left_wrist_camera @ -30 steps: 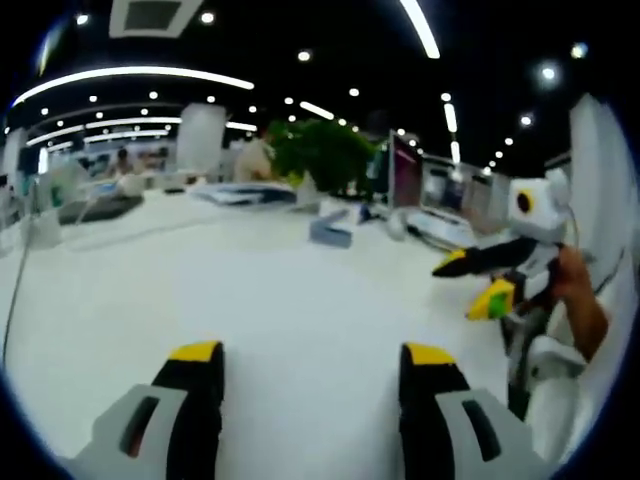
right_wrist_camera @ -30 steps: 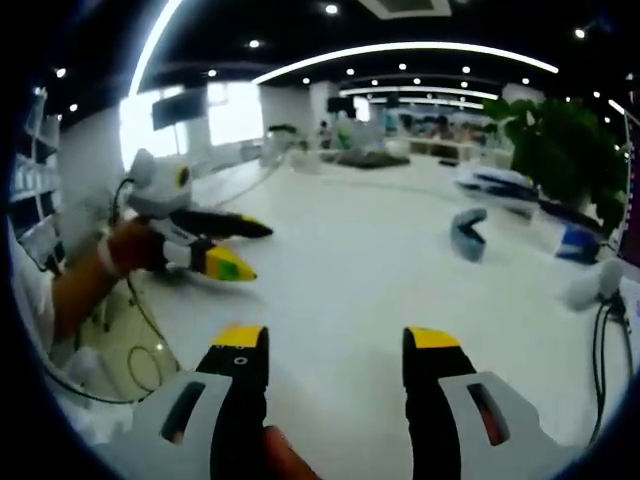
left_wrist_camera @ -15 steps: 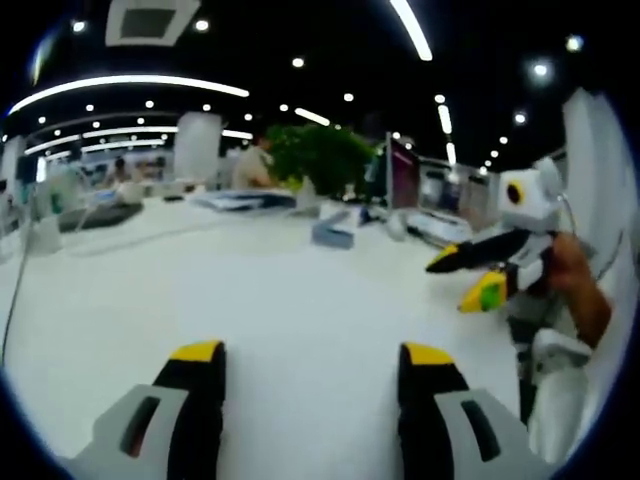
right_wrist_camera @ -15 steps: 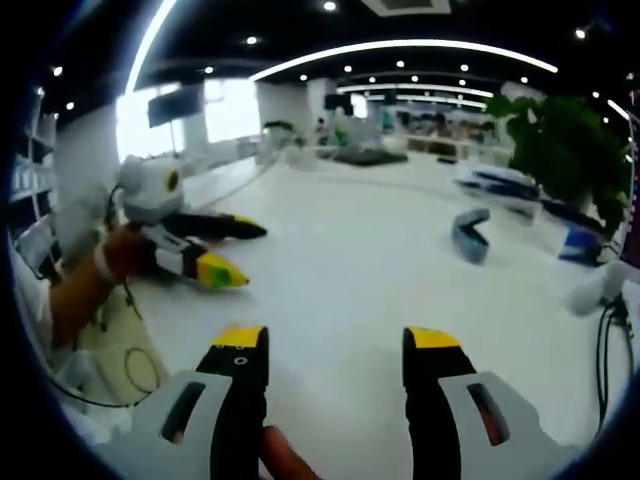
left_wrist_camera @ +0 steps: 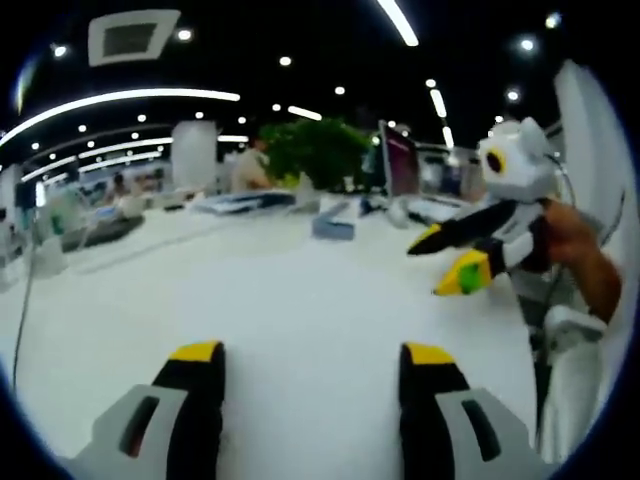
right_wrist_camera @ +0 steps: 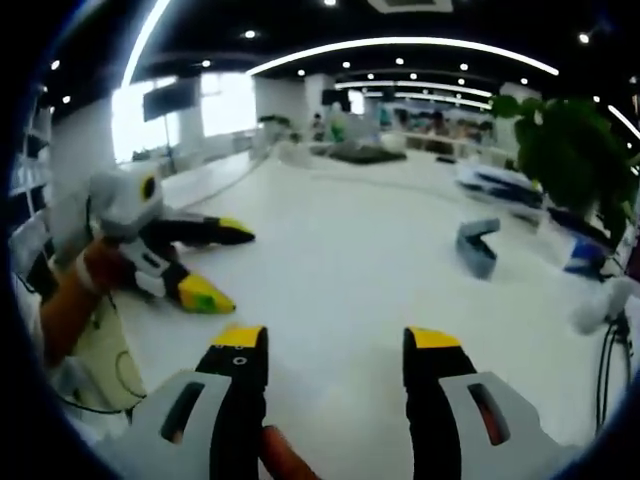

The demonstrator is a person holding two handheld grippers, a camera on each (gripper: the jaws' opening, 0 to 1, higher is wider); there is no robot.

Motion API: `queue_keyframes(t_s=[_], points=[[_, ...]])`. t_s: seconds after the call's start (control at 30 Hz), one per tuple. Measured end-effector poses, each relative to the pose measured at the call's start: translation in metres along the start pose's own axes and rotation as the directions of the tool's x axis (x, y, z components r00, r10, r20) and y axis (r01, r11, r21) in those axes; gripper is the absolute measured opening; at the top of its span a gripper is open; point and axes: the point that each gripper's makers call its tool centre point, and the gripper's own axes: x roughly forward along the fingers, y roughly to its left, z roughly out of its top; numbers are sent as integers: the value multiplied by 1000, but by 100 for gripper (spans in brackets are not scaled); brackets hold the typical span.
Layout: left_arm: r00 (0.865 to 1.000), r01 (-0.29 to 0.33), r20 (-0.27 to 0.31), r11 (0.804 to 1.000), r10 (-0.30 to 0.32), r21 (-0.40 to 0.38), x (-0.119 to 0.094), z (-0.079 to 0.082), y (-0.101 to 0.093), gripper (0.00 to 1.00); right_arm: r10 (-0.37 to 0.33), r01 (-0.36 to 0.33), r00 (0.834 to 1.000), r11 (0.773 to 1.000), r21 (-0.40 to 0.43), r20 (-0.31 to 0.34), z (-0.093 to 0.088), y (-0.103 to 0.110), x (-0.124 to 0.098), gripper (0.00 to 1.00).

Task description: Pick up the paper insert the paper into the punch align the paper edges press the punch to punch holes

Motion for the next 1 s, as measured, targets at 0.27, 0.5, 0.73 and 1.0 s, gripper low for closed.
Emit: queue_keyframes(t_s=[0.27,0.5,0.73,1.0], points=[[1000,-2,2,1000,2,-1,-1,0,-1,71,-33,34,999,999,11,-8,6,-6,14,57],[1000,-2,4,1000,2,-2,0,0,0,71,-76,76,997,997,18,-30,8,-9,26,61],[1000,-2,3,1000,2,-2,1,0,2,71,-91,94,994,995,44,-67,1,-6,36,65],[1000,0,3,1000,0,-1,2,0,3,70,-113,117,990,992,48,-79,1,-8,40,63]])
